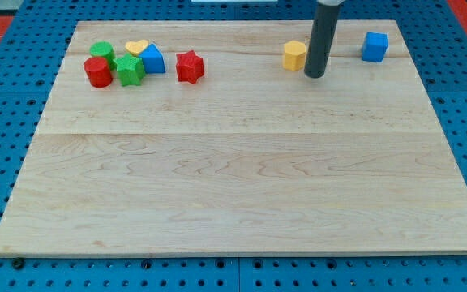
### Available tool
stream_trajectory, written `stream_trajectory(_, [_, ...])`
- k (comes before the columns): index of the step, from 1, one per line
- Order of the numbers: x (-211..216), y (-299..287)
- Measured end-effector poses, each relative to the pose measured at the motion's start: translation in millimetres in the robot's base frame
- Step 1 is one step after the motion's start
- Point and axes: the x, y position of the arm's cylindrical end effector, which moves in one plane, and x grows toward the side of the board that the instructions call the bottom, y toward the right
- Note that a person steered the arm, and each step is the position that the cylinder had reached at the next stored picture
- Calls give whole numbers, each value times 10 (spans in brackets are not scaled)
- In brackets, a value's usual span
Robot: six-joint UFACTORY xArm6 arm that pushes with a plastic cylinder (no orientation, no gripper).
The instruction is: Move your arm closer to the red star
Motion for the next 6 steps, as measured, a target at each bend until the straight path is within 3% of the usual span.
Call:
stream_trajectory(2, [-566, 35])
stream_trajectory(3, [-98, 19])
stream_trajectory(4, [126, -641])
stream_trajectory(5, [-31, -1295])
stream_trajectory(6, [74, -1562])
